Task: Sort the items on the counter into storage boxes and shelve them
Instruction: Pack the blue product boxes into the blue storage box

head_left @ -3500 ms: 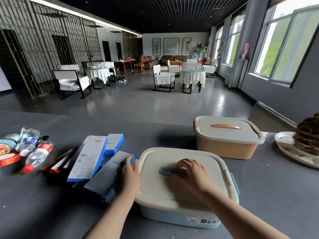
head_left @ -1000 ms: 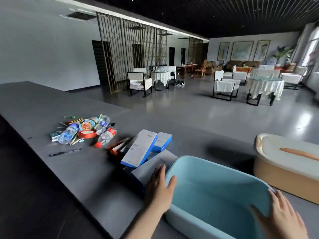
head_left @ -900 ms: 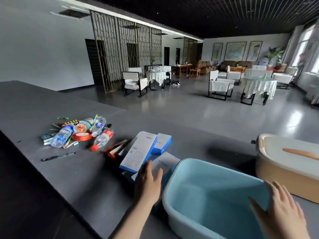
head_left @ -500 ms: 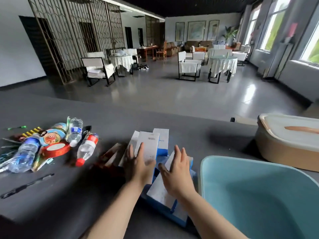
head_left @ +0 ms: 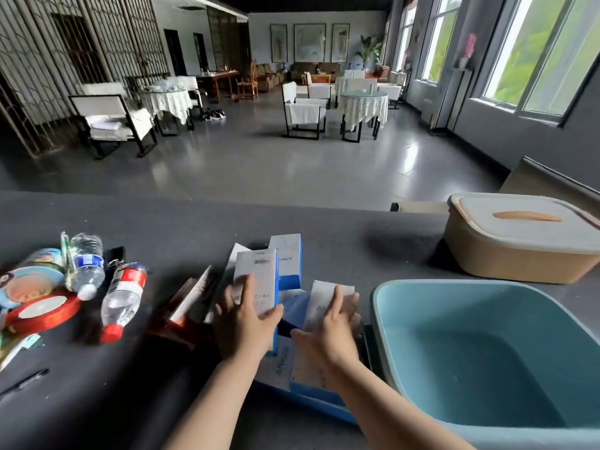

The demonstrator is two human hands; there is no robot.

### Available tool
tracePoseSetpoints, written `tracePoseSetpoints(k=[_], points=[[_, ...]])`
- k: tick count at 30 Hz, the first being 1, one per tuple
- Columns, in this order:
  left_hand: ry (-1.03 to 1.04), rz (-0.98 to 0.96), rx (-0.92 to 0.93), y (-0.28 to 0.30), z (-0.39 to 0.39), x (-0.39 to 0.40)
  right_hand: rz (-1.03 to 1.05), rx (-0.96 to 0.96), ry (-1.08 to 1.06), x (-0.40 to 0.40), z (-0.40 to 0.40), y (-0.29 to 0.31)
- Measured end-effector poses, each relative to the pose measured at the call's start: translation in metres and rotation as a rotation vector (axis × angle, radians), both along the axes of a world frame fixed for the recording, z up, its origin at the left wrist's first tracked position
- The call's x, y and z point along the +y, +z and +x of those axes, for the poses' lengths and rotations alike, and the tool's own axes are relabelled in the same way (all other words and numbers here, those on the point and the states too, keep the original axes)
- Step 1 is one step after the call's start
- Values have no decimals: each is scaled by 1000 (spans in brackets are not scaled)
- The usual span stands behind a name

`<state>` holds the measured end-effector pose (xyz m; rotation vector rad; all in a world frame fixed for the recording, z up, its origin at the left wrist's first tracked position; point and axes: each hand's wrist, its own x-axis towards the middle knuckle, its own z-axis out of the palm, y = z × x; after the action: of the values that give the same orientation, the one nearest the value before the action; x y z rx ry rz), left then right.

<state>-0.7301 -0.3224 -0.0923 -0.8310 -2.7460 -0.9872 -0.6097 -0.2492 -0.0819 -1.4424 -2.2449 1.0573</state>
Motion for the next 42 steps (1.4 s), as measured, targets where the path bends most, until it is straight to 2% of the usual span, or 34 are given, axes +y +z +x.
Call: tracePoseSetpoints(k=[3, 5, 7, 10, 13, 15, 18, 21, 25, 26, 28, 31, 38, 40, 42], points=[[2, 139, -106, 14, -2, -1, 77, 98, 2, -1, 9, 23], [11, 332, -165, 32, -4, -3, 104, 224, 27, -3, 12, 48], [4, 472, -161, 54, -8, -5, 17, 415, 89, -2, 17, 83], [-68, 507, -129, 92, 0, 3, -25, 687, 147, 16, 41, 131], [-157, 551, -105, 114, 37, 30, 65, 754, 111, 61, 86, 150], [-247, 527, -77, 113, 72, 52, -17, 806, 89, 87, 118, 143], [-359, 490, -110, 99, 117, 79, -61, 715, 104, 112, 165, 112], [-349, 469, -92, 93, 132, 91, -1, 507, 298, 131, 201, 89], [-331, 456, -63, 92, 132, 101, 229, -185, 615, 157, 213, 75], [-351, 455, -64, 93, 135, 104, 255, -306, 668, 160, 209, 71], [-403, 459, -81, 94, 142, 106, 257, -430, 737, 161, 200, 59], [-481, 443, -109, 92, 150, 105, 261, -483, 800, 162, 184, 41], [-571, 431, -178, 82, 150, 99, 252, -400, 884, 163, 179, 13], [-608, 429, -183, 82, 149, 102, 258, -332, 865, 167, 187, 23], [-698, 371, -138, 83, 147, 106, 282, -173, 724, 178, 207, 43]])
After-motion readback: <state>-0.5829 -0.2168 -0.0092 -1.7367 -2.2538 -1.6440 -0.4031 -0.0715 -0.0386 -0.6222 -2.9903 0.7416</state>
